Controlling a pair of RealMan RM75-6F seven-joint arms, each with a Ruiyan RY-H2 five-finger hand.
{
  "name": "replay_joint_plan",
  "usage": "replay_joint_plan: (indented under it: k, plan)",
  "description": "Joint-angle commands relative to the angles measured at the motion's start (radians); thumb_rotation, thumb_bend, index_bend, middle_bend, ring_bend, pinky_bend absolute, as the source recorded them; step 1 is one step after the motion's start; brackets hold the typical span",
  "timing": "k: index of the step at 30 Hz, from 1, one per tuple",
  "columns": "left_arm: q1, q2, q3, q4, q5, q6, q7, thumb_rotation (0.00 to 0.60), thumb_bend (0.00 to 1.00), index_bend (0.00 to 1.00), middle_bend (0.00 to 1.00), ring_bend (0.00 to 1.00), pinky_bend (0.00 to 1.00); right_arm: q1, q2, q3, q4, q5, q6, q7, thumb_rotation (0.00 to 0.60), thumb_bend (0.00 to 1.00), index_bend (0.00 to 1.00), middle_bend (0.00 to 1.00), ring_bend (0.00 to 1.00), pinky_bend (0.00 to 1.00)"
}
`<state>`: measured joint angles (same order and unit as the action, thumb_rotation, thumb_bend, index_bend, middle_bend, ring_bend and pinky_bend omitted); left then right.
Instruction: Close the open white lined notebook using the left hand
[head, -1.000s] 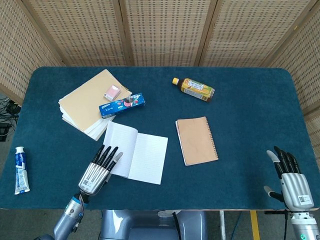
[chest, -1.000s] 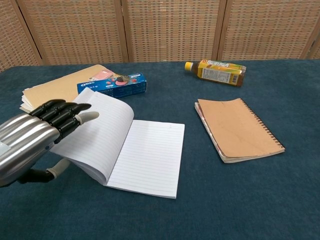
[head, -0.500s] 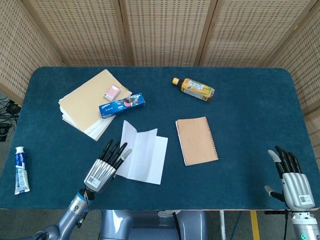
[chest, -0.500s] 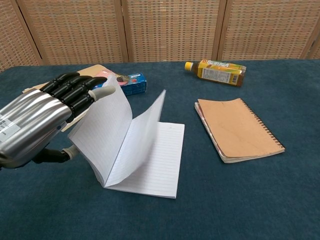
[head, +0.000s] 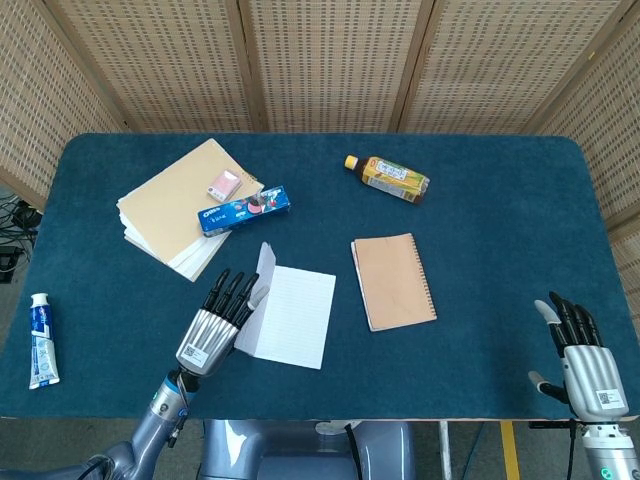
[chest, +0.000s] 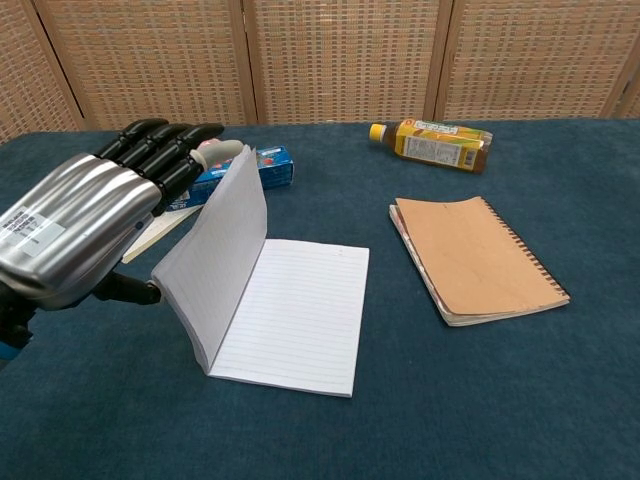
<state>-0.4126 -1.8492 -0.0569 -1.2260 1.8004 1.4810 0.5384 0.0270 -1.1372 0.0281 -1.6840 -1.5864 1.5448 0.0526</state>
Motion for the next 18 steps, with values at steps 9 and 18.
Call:
replay_joint_plan:
  k: [9, 18]
  plan:
    - [-0.041, -0.030, -0.016, -0.034, 0.000, -0.045, 0.098, 0.600, 0.29, 0.00, 0.00, 0.00, 0.00, 0.002, 0.002, 0.001, 0.002, 0.004, -0.004, 0.007, 0.600, 0.10, 0.00, 0.00, 0.00, 0.00]
    - [-0.047, -0.043, -0.007, -0.065, -0.013, -0.071, 0.140, 0.600, 0.32, 0.00, 0.00, 0.00, 0.00, 0.001, 0.006, 0.002, 0.002, 0.008, -0.005, 0.015, 0.600, 0.10, 0.00, 0.00, 0.00, 0.00]
